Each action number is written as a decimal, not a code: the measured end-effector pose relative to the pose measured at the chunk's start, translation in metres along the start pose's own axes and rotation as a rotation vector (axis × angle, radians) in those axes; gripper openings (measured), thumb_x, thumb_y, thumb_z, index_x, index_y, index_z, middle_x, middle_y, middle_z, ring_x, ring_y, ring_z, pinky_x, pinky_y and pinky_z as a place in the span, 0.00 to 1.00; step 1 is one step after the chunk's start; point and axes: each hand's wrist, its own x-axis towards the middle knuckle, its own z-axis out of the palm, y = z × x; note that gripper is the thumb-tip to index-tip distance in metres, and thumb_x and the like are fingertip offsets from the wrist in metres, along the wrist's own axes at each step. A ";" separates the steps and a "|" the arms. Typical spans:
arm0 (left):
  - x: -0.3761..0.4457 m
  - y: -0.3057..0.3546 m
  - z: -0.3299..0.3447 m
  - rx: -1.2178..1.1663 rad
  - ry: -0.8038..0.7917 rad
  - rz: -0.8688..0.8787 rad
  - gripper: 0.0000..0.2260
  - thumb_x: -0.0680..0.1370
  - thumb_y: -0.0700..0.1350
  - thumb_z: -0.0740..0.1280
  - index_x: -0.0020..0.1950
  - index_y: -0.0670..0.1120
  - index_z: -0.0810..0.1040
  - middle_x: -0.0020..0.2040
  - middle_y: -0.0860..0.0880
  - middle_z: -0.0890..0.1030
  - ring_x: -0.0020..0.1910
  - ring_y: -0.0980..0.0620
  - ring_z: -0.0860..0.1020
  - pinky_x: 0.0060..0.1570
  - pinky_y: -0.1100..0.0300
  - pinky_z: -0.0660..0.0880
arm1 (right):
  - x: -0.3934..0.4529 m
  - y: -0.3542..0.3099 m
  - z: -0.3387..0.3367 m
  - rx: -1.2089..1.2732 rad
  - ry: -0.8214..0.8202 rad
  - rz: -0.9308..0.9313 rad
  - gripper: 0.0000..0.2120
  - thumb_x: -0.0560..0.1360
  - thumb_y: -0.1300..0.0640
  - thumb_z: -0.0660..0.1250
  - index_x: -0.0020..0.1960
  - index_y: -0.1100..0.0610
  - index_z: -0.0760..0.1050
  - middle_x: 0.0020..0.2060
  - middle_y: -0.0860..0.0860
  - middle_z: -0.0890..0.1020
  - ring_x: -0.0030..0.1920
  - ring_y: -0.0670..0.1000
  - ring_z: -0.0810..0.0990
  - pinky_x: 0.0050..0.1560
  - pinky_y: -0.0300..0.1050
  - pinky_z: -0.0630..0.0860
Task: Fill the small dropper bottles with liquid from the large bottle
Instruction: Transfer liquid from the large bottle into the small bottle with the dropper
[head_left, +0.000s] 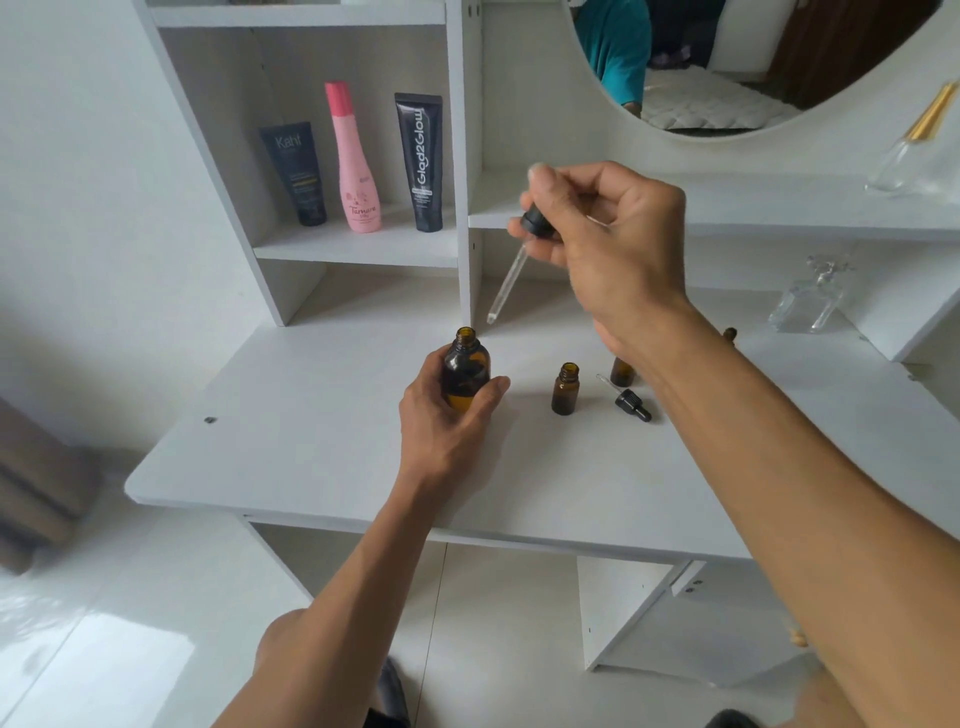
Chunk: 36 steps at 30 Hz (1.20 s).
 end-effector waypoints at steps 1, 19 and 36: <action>0.000 0.000 0.000 0.001 0.003 0.003 0.14 0.72 0.53 0.77 0.54 0.51 0.79 0.39 0.55 0.81 0.39 0.48 0.81 0.49 0.39 0.81 | 0.000 -0.002 0.006 0.006 -0.013 -0.004 0.08 0.77 0.58 0.72 0.48 0.64 0.81 0.41 0.57 0.85 0.39 0.53 0.88 0.43 0.46 0.85; 0.001 -0.003 0.001 -0.023 -0.001 0.018 0.15 0.74 0.50 0.77 0.58 0.51 0.79 0.43 0.54 0.83 0.39 0.51 0.82 0.45 0.54 0.80 | 0.001 0.002 0.028 -0.135 -0.109 -0.026 0.06 0.76 0.56 0.74 0.43 0.58 0.81 0.41 0.59 0.87 0.40 0.54 0.88 0.42 0.46 0.85; 0.001 -0.002 0.002 -0.010 0.019 0.033 0.15 0.74 0.48 0.77 0.59 0.50 0.79 0.42 0.55 0.82 0.38 0.53 0.81 0.44 0.61 0.76 | 0.000 0.018 0.031 -0.245 -0.171 -0.046 0.09 0.76 0.55 0.74 0.43 0.62 0.82 0.38 0.59 0.86 0.38 0.52 0.88 0.40 0.45 0.83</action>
